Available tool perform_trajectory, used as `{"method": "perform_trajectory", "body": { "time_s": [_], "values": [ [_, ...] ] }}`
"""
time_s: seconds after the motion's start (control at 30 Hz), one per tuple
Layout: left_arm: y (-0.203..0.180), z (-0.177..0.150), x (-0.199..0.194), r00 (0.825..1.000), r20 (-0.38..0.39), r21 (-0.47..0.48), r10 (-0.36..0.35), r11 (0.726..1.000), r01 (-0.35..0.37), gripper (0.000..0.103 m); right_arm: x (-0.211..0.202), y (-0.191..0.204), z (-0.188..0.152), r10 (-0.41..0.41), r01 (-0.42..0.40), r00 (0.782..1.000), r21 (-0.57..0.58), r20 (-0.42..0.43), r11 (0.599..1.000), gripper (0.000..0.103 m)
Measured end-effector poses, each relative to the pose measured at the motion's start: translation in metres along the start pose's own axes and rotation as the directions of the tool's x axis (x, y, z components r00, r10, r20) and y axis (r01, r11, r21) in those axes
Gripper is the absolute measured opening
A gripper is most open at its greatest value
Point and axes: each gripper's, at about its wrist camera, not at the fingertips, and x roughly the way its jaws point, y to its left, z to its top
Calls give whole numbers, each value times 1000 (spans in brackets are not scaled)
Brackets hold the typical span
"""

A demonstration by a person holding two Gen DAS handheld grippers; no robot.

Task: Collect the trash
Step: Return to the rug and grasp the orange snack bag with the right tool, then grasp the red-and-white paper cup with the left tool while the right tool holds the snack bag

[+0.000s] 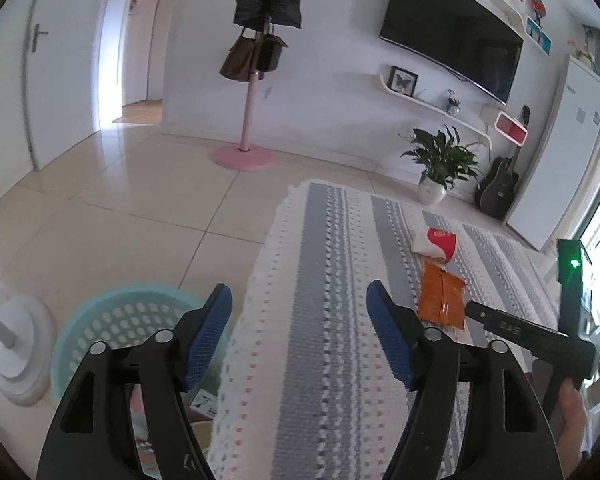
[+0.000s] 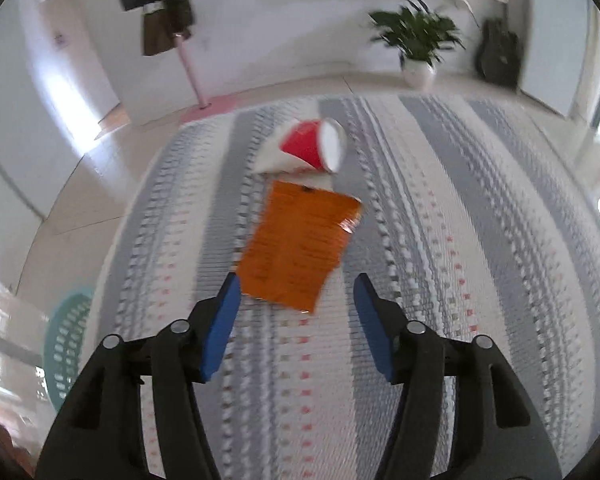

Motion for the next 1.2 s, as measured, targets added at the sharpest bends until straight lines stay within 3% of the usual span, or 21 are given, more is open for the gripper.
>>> {"method": "perform_trajectory", "body": {
  "time_s": [0.3, 0.43, 0.53, 0.63, 0.7, 0.73, 0.9, 0.97, 1.13, 1.2],
  "values": [
    [-13, -2, 16, 1000, -17, 21, -16, 1000, 16, 71, 45, 6, 12, -41, 42, 998, 26, -54, 999, 78],
    [-16, -2, 20, 1000, -17, 35, -10, 999, 11, 70, 64, 13, 20, -57, 61, 995, 42, -83, 997, 81],
    [-20, -3, 21, 1000, -17, 48, -9, 999, 10, 70, 71, 26, 21, -138, 137, 988, -19, -67, 990, 80],
    [-21, -4, 23, 1000, -20, 59, -5, 998, 6, 71, 72, 31, 18, -151, 148, 988, -77, -41, 986, 67],
    [-24, -6, 26, 1000, -24, 63, -3, 998, 4, 70, 68, 31, 17, -134, 129, 990, -106, -36, 986, 49],
    [-24, -7, 27, 1000, -27, 62, -3, 998, 5, 70, 66, 30, 16, -126, 121, 991, -119, -37, 985, 46],
    [-32, -17, 40, 991, -94, 20, -93, 995, 96, 69, 52, 2, 12, -15, 9, 998, -106, -53, 994, 10],
    [-41, -21, 46, 986, -112, 23, -121, 992, 124, 69, 44, -13, 13, 9, -14, 999, -98, -44, 995, 5],
    [-77, -15, 63, 982, -125, 97, -138, 984, 151, 69, 13, -48, 21, 18, -8, 997, -145, 71, 989, 3],
    [-98, -3, 79, 975, -131, 105, -180, 975, 194, 69, 6, -63, 24, 65, -51, 993, -139, 99, 989, 3]
  ]
}}
